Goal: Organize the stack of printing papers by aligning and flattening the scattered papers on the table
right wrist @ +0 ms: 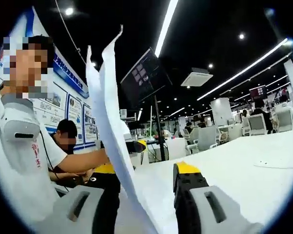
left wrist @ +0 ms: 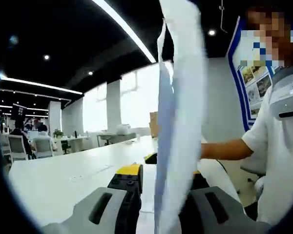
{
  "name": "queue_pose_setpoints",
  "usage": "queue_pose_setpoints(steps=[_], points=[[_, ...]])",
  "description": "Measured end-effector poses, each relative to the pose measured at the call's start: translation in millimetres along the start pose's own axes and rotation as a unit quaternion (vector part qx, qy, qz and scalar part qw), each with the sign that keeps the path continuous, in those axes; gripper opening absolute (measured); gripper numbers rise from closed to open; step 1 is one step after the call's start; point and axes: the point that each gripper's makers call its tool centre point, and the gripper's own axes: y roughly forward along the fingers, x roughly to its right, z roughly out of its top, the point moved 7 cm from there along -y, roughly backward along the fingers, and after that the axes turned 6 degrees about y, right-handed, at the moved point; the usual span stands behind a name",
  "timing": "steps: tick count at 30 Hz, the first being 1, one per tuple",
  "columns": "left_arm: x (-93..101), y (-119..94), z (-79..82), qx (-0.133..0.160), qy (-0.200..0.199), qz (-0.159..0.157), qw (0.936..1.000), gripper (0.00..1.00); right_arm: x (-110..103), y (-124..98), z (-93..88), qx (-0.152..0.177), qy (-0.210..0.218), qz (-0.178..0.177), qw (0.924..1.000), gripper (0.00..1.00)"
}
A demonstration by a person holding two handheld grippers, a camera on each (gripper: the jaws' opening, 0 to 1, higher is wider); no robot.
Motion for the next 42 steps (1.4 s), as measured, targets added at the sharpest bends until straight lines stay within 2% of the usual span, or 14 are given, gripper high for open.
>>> queue_pose_setpoints(steps=[6,8,10,13,19,22,25,28,32,36,40,42], points=[[-8.5,5,0.9,0.012,-0.013,0.026,0.9995,0.31,3,9,7.4,-0.003,0.006,-0.027,0.9996,0.45],[-10.1,9,-0.7,0.013,-0.015,0.036,0.9992,0.31,8,13,8.6,-0.005,0.026,-0.057,0.998,0.51],[-10.6,13,-2.8,0.012,-0.019,0.041,0.9989,0.32,9,15,9.1,-0.01,0.038,-0.062,0.9973,0.6],[-10.9,18,-4.4,0.012,-0.018,0.048,0.9986,0.32,8,19,10.1,-0.014,0.043,-0.069,0.9966,0.67],[-8.9,26,-4.5,0.016,-0.018,0.052,0.9984,0.33,2,28,13.7,-0.009,0.04,-0.064,0.9971,0.68],[-8.0,26,-5.1,0.015,-0.019,0.049,0.9985,0.22,3,27,14.0,-0.01,0.037,-0.065,0.9971,0.67],[-6.2,23,-3.8,0.021,-0.045,0.039,0.998,0.06,6,21,14.5,-0.009,0.038,-0.069,0.9969,0.67],[-7.6,20,-3.9,0.025,-0.068,0.041,0.9965,0.06,8,15,14.7,-0.008,0.04,-0.075,0.9963,0.67],[-11.9,16,-2.9,0.04,-0.11,0.052,0.9918,0.06,8,8,17.3,-0.009,0.038,-0.083,0.9958,0.66],[-16.6,13,-1.2,0.052,-0.178,0.057,0.9811,0.06,9,3,20.8,-0.011,0.037,-0.093,0.9949,0.66],[-23.0,8,1.3,0.062,-0.223,0.063,0.9709,0.06,10,-4,24.8,-0.004,0.051,-0.109,0.9927,0.72],[-24.4,5,3.3,0.073,-0.243,0.067,0.9649,0.06,7,-7,25.4,0.0,0.062,-0.107,0.9923,0.73]])
